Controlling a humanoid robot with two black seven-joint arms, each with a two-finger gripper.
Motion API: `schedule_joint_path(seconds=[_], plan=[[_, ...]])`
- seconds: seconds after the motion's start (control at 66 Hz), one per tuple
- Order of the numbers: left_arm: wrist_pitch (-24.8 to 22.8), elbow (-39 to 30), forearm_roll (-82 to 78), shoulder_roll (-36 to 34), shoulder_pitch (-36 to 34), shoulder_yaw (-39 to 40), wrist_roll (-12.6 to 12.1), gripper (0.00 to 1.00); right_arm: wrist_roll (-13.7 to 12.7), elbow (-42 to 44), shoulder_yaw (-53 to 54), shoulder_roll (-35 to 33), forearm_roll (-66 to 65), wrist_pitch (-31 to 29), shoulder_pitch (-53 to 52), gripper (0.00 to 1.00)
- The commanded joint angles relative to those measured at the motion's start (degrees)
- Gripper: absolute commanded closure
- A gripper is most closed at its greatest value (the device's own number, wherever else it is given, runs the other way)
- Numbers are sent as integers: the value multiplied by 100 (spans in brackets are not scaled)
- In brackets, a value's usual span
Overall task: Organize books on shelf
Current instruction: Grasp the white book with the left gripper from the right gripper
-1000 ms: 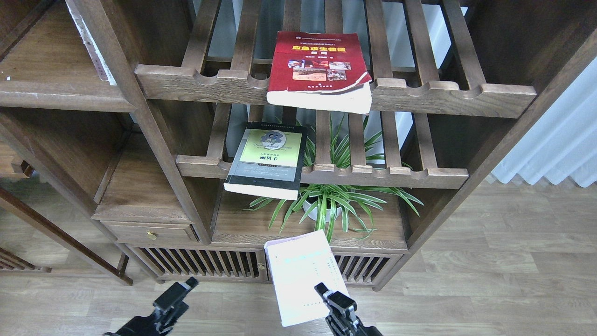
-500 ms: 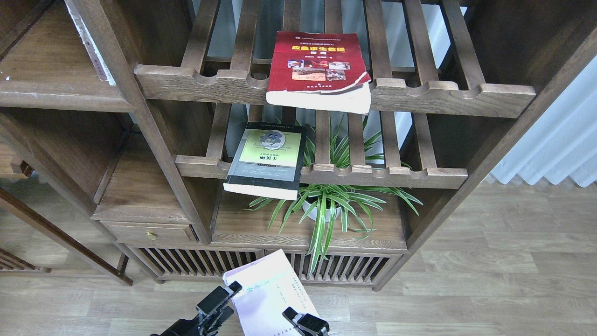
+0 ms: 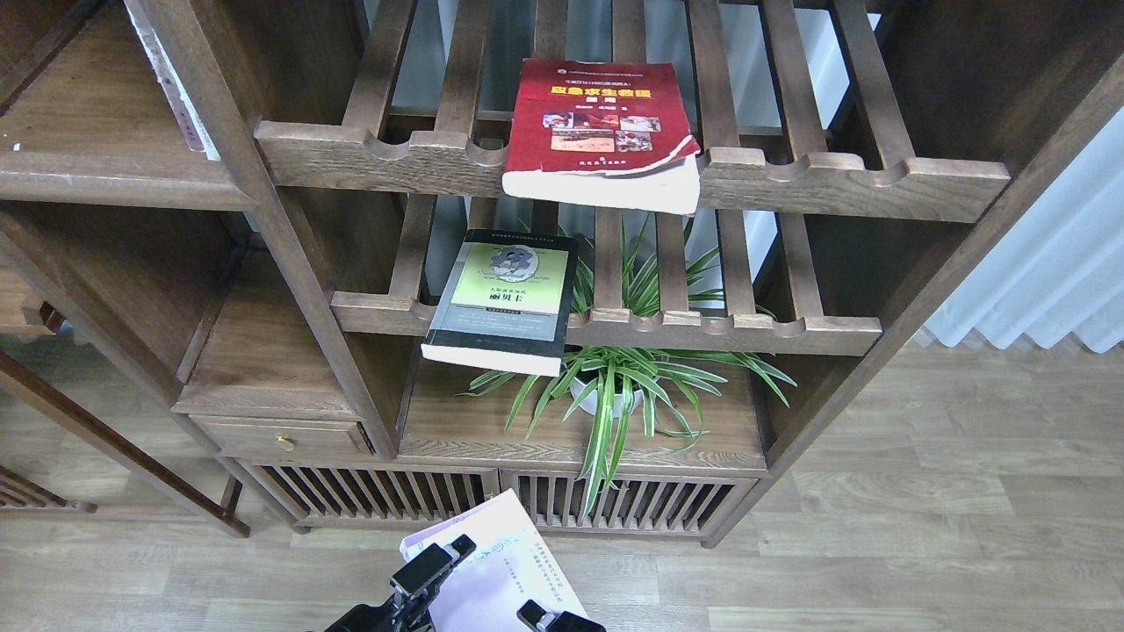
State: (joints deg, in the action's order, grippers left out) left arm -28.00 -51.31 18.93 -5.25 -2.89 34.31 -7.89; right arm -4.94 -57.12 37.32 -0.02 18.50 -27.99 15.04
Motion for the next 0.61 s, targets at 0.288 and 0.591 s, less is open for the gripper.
schedule_joint_path(seconds=[0.288, 0.591], plan=[[0, -80, 6, -186, 16, -3, -20, 95, 2, 8, 4, 2, -13, -1, -19, 83], [0, -766, 14, -854, 447, 489, 24, 95, -24, 8, 12, 2, -830, -1, -1, 16]])
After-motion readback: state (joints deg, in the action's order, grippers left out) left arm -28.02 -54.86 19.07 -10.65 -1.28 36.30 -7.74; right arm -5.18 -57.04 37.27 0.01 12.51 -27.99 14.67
